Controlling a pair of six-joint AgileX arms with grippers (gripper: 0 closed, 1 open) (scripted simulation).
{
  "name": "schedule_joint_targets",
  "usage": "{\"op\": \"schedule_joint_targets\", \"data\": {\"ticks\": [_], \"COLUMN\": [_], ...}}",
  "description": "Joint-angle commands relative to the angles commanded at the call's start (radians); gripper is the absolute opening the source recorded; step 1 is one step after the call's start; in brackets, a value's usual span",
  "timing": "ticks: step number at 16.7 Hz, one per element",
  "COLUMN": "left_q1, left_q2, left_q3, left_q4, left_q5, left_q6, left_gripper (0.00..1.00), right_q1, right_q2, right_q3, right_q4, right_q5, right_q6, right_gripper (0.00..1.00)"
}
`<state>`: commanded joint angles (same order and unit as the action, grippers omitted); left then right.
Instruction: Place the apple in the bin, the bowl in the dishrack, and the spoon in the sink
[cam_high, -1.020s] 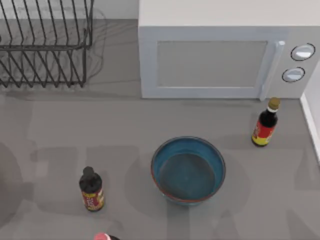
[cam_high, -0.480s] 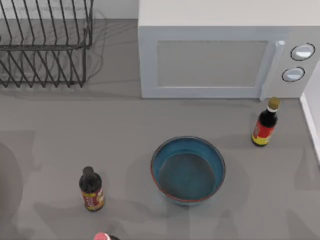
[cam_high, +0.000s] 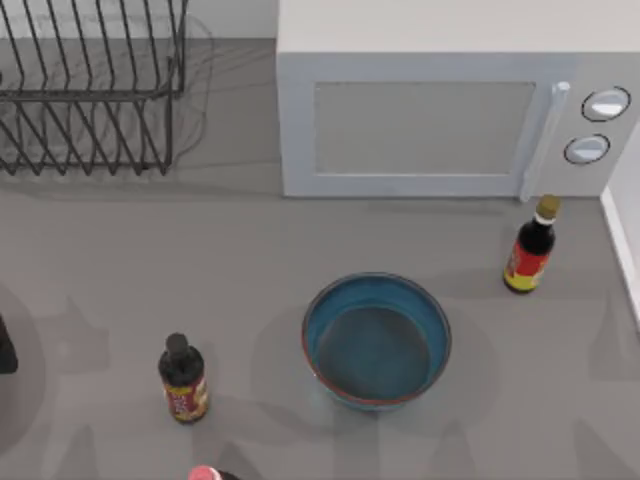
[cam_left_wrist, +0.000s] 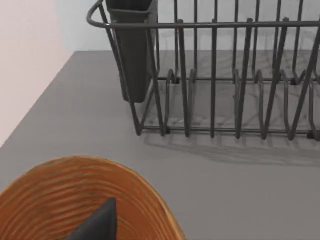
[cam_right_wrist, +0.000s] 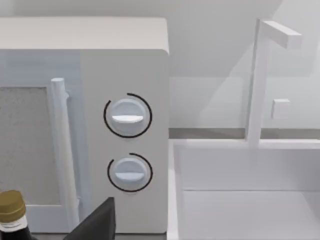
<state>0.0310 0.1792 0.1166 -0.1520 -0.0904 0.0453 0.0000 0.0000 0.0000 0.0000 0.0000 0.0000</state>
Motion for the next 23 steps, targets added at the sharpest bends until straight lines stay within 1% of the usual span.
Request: {"op": "schedule_joint_targets", "data": {"ticks": [3,5,11,13,15,18,20,23], "left_q1": [-0.023,-0.030,-0.027,-0.032,-0.041,-0.067,-0.094,-0.155], "left_q2": [-0.137,-0.175,-0.176,-0.148,-0.079,0.105,0.281,0.611], "left_q3": [-0.091,-0.114,-0.114,-0.086,-0.019,0.155,0.308,0.572], "left_q4": [0.116,0.149,0.150,0.130,0.081,-0.037,-0.141,-0.324], "left_q5": [0.065,0.088,0.089,0.086,0.077,0.055,0.037,0.014], "left_q6": [-0.030,-0.044,-0.044,-0.061,-0.103,-0.201,-0.282,-0.414], "left_gripper": [1.00,1.00,1.00,1.00,1.00,1.00,1.00,1.00], "right_q1": [0.000,0.000,0.000,0.000,0.000,0.000,0.000,0.000], "right_q2": [0.000,0.000,0.000,0.000,0.000,0.000,0.000,0.000], "right_q3": [0.000,0.000,0.000,0.000,0.000,0.000,0.000,0.000], "right_q4": [0.000,0.000,0.000,0.000,0.000,0.000,0.000,0.000], "right_q5": [0.000,0.000,0.000,0.000,0.000,0.000,0.000,0.000], "right_q6": [0.000,0.000,0.000,0.000,0.000,0.000,0.000,0.000], "right_gripper": [1.00,1.00,1.00,1.00,1.00,1.00,1.00,1.00]}}
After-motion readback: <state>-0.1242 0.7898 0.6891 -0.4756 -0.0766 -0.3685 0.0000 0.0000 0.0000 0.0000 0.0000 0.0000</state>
